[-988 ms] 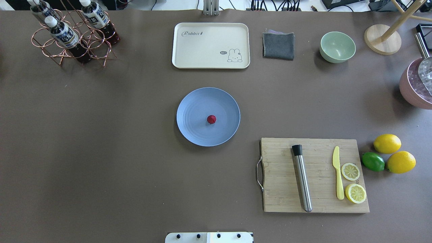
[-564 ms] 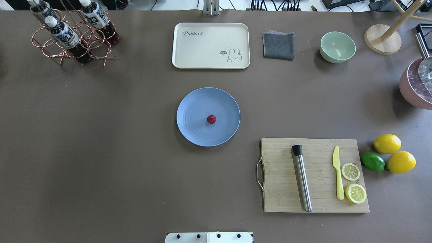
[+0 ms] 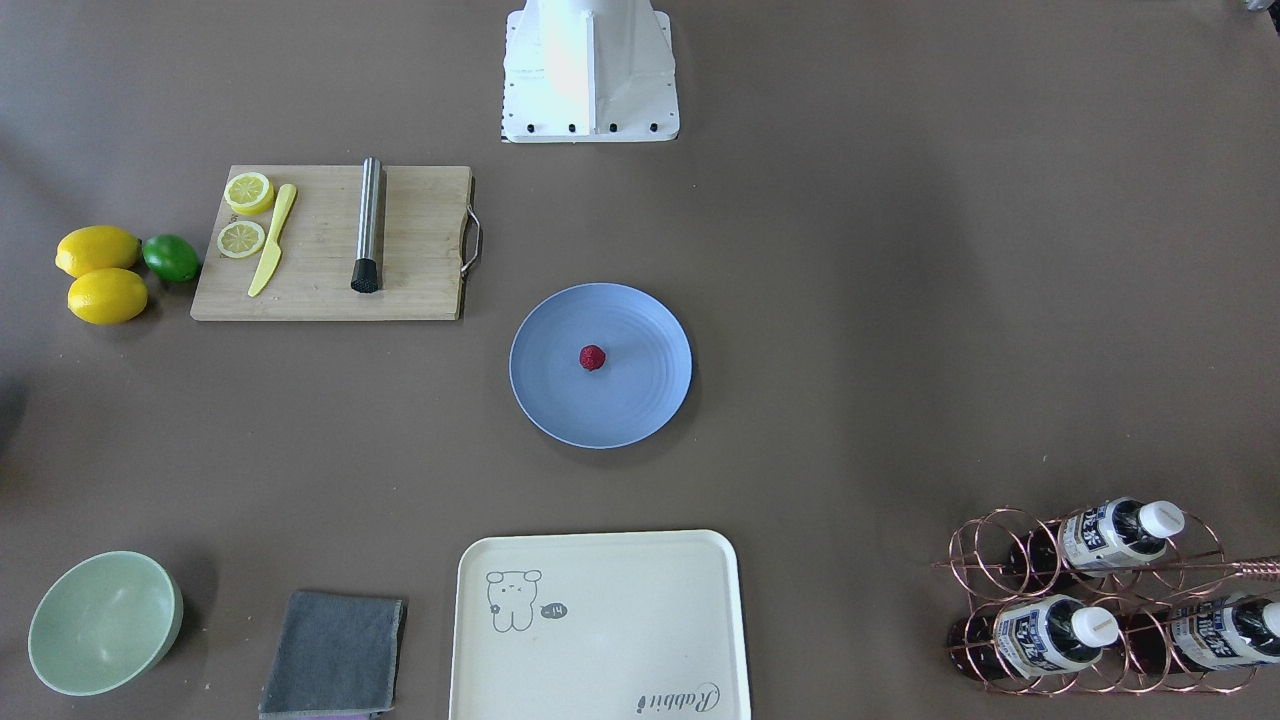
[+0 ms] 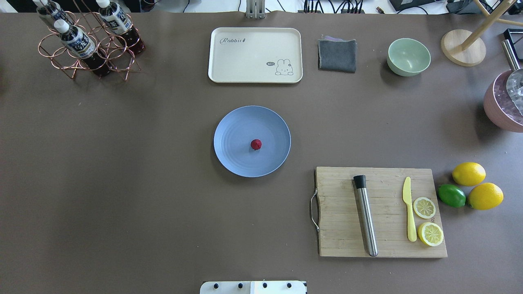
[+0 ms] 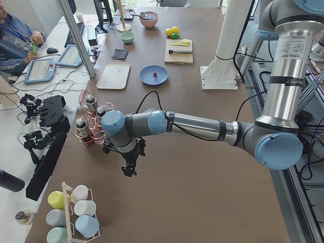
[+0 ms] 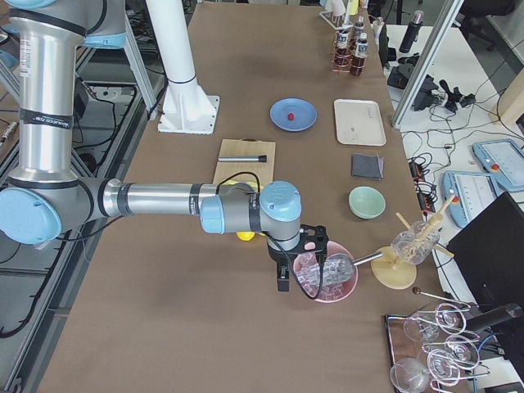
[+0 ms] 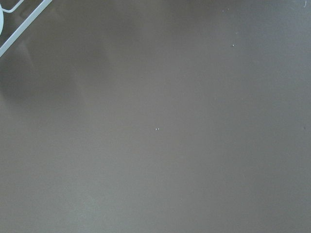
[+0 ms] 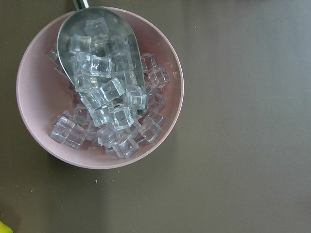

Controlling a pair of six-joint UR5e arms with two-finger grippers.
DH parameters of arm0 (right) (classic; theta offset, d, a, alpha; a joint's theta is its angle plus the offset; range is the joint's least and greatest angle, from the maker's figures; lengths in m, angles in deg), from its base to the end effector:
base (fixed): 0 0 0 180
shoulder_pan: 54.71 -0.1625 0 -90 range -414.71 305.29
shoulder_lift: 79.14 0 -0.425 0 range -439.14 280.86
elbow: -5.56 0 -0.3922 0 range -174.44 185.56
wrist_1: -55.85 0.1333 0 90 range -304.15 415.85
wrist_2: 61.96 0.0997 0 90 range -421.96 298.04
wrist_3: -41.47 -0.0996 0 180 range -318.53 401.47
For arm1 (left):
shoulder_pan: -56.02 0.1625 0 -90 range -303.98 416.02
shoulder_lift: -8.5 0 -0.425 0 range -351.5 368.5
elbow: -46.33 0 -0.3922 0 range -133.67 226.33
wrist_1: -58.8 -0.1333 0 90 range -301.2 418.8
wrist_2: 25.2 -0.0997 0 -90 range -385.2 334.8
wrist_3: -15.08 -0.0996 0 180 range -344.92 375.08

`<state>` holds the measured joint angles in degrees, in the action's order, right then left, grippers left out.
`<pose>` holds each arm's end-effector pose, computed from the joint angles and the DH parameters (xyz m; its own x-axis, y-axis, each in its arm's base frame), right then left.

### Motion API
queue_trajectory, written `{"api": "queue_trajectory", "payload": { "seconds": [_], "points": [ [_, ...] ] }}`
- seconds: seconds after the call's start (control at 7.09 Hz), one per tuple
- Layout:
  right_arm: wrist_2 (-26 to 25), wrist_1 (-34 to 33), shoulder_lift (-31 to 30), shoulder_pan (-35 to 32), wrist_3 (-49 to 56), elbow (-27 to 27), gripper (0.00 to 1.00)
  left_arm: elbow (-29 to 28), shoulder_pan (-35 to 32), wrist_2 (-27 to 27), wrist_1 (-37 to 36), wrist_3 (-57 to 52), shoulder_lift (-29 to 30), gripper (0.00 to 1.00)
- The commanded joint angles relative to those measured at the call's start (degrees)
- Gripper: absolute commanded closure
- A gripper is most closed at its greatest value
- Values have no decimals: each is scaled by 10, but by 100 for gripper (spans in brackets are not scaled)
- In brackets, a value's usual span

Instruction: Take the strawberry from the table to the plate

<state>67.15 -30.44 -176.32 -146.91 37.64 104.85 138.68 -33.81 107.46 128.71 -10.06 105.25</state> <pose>0.0875 -0.4428 0.6365 0.7735 0.0323 0.6329 -0.0901 0.9942 0.0593 -0.0643 -0.5213 0.6134 0.6648 0.3021 -0.6832 -0.3152 0.9426 0.1100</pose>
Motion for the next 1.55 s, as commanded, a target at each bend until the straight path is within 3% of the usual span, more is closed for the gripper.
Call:
{"api": "queue_trajectory", "payload": {
  "seconds": [0.0,0.28,0.42,0.56,1.41],
  "points": [
    [0,0,0,0,1,-1,0,-4,1,1,4,-1,0,2],
    [1,0,0,1,1,-3,0,-56,0,1,76,-1,-8,2],
    [1,0,0,1,1,-3,0,-59,0,31,114,0,-23,2],
    [0,0,0,2,1,-4,0,-59,0,64,113,2,-24,2],
    [4,1,0,3,1,-4,0,-60,-1,67,115,1,-30,2]
  ]
}}
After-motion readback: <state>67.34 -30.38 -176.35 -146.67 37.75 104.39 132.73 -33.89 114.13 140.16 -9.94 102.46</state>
